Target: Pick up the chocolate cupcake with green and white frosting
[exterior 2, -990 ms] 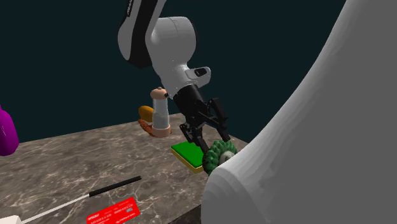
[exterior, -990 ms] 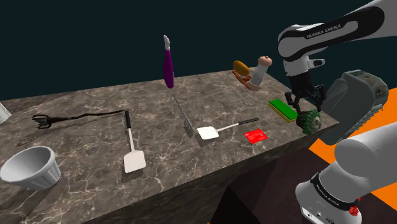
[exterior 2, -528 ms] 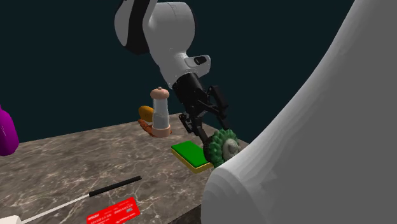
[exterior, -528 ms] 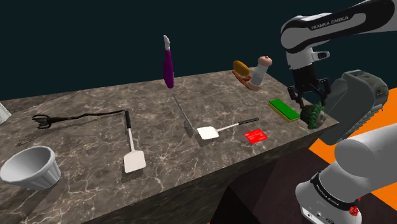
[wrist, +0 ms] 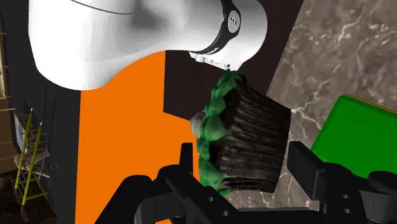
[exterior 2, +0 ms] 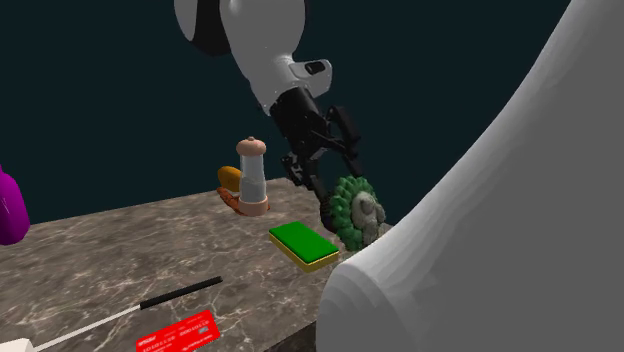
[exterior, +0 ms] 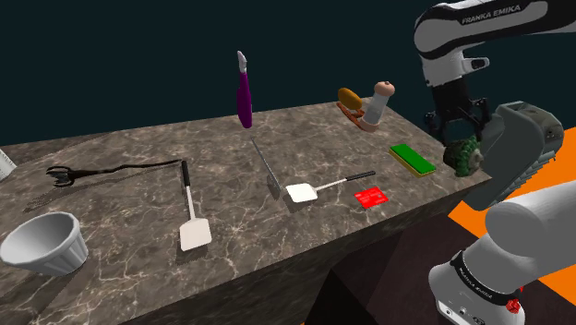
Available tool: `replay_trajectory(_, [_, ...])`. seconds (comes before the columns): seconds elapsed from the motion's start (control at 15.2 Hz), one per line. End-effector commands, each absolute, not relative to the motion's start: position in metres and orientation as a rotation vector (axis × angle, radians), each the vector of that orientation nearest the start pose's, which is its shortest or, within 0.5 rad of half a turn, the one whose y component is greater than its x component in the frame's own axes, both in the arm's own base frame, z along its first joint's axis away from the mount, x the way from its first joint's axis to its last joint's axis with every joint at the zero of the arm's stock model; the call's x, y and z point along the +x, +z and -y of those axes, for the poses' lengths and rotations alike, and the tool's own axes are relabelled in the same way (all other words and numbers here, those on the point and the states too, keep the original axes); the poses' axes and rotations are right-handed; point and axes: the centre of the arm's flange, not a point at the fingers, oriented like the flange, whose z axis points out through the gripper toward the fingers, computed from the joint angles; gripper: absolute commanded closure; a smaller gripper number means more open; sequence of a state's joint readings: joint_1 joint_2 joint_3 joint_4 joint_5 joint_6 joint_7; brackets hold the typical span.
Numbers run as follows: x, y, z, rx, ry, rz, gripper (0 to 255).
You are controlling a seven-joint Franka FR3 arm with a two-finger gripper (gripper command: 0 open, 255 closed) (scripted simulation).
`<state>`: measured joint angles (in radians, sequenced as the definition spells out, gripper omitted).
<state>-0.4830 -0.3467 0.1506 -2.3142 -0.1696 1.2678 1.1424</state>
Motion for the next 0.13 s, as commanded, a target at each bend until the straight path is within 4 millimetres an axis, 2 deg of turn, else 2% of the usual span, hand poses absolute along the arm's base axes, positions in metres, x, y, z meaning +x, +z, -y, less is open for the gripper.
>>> replay_trajectory(0.0, [0.3300, 0.4559, 0.1348, -2.544, 1.018, -2.355, 255])
replay_trajectory(0.07, [0.3300, 0.4559, 0.1348, -2.544, 1.018, -2.355, 255])
